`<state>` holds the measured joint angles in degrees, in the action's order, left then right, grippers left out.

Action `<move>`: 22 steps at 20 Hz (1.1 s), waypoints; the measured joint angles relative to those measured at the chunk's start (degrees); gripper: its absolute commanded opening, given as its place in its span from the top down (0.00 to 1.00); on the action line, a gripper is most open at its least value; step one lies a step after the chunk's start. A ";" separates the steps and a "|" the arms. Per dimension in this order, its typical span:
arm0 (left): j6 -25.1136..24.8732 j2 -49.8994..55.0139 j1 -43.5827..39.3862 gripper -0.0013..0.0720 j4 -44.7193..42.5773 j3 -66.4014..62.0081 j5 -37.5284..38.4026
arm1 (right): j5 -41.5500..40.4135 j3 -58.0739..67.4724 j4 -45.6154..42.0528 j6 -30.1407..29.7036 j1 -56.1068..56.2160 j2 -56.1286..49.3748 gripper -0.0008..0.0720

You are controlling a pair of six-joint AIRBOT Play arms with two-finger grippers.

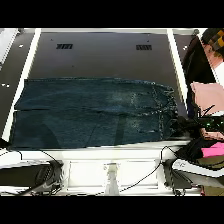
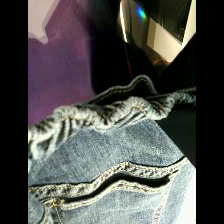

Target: Fold the clothes and pants, and hang the long-sleeved shirts on hangers.

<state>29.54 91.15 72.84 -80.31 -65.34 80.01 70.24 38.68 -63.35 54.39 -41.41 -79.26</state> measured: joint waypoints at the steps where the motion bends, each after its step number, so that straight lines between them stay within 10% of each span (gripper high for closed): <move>1: -0.09 0.28 0.00 0.35 0.04 0.28 0.20 | -0.04 -0.02 -0.02 0.02 0.00 0.00 0.94; 10: -0.39 2.29 -1.51 0.94 1.05 1.84 1.46 | 0.15 0.00 0.00 0.17 0.00 0.00 0.93; 22: -0.42 2.51 -8.70 0.94 10.97 -3.56 8.76 | 18.67 7.52 4.87 -0.55 0.00 0.02 0.94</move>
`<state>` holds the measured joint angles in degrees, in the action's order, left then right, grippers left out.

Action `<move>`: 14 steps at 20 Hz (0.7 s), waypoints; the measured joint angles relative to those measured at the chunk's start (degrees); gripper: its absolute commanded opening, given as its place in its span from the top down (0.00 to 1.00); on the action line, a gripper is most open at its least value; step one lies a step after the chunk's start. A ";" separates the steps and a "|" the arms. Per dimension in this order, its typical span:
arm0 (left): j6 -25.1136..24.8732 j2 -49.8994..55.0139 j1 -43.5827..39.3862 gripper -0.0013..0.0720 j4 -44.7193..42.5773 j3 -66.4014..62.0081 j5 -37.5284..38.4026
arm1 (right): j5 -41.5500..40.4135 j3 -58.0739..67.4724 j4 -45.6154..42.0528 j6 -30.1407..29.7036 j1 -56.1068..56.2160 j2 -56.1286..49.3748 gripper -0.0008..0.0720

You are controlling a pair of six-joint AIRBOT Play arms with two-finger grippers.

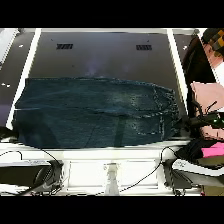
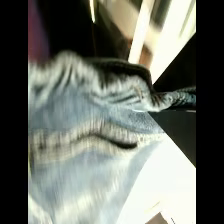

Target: Fold the clothes and pants, and hang the long-sleeved shirts on hangers.

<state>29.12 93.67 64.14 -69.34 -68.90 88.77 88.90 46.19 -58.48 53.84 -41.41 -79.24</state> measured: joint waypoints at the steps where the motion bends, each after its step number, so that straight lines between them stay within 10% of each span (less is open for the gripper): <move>1: 0.00 0.00 -0.07 0.94 3.39 -0.81 0.81 | 1.36 0.92 2.16 -0.44 0.00 0.00 0.94; 8: 0.22 0.00 -0.24 0.95 34.23 -3.04 0.92 | 1.38 3.74 18.97 -2.71 0.00 0.00 0.94; 14: 6.93 0.02 -3.43 0.95 48.83 -3.19 -10.12 | -15.50 4.02 36.30 1.95 0.79 0.00 0.94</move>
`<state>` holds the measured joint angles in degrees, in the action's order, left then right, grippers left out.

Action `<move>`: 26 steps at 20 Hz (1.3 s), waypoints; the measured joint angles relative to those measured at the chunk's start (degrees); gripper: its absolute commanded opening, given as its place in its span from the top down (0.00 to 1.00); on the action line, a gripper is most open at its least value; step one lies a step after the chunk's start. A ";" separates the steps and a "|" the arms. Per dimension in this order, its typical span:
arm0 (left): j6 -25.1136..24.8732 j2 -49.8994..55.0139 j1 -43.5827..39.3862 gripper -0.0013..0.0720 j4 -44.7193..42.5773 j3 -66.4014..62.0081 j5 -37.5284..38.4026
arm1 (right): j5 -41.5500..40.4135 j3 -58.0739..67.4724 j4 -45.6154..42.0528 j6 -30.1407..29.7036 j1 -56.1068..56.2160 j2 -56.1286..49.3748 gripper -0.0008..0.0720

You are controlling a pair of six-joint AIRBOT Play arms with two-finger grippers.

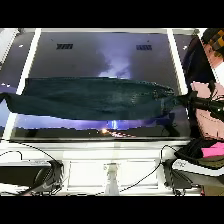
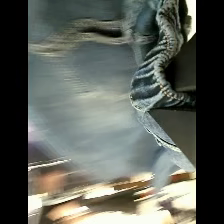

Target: Fold the clothes and pants, and hang the long-sleeved shirts on hangers.

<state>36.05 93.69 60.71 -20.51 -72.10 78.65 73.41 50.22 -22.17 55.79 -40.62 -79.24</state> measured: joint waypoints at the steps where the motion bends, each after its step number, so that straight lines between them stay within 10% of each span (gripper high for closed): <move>1: 1.14 0.00 -1.38 0.94 0.96 0.00 -2.49 | -3.96 0.02 2.69 1.90 0.81 0.00 0.94; 15: 8.55 2.56 -25.53 0.94 3.89 -0.02 -42.53 | -64.13 0.00 11.30 15.23 28.52 -0.04 0.94; 26: 8.76 2.95 -27.82 0.94 6.16 -0.02 -51.67 | -76.48 0.02 17.16 15.78 31.32 -0.09 0.94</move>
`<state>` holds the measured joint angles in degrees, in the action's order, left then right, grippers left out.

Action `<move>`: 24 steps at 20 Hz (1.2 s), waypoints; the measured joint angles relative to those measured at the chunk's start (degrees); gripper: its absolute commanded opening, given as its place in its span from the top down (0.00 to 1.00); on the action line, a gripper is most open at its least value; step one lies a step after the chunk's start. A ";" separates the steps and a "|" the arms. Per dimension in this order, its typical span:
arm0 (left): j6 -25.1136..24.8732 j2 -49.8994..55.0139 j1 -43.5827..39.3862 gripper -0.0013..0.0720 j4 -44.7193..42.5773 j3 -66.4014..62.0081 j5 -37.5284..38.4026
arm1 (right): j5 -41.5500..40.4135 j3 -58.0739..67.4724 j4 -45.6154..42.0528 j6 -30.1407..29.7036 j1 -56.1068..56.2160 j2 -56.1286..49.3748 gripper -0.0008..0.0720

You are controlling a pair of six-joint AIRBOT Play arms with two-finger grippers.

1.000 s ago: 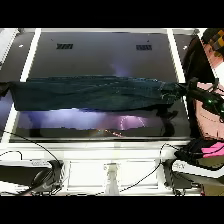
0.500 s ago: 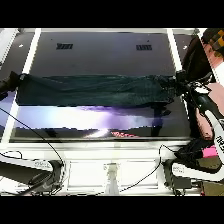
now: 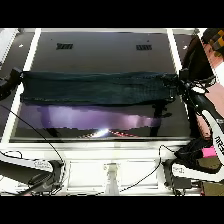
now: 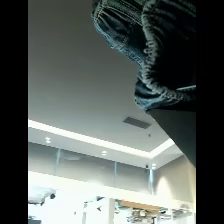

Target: Fold the clothes and pants, and hang the long-sleeved shirts on hangers.

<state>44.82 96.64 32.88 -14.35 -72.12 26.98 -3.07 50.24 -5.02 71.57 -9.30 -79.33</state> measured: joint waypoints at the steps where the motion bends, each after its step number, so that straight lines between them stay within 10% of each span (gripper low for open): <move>1: 0.00 0.00 0.00 0.94 0.07 0.00 -0.26 | -0.11 0.00 0.09 0.00 0.00 -0.02 0.94; 9: -0.02 0.00 -0.04 0.93 0.11 0.00 -1.33 | 0.92 5.66 -1.66 -0.22 0.04 -4.44 0.94; 11: -0.02 0.00 -0.04 0.92 0.11 0.00 -1.38 | 1.55 7.67 -3.56 -0.39 0.04 -6.64 0.78; 13: -0.15 0.00 -0.02 0.48 0.11 0.00 -1.66 | 1.49 8.83 -4.83 -0.57 0.04 -8.31 0.31; 15: -0.15 0.00 0.02 0.21 0.20 -0.02 -2.38 | 1.95 9.40 -6.36 -0.61 0.00 -9.38 0.28; 24: -3.58 -0.59 0.79 0.21 -3.45 -0.02 1.11 | 7.13 10.03 -21.07 -0.74 0.02 -10.25 0.28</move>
<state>41.23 96.05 33.67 -17.80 -72.14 28.10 4.05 60.27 -26.09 70.83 -9.28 -89.58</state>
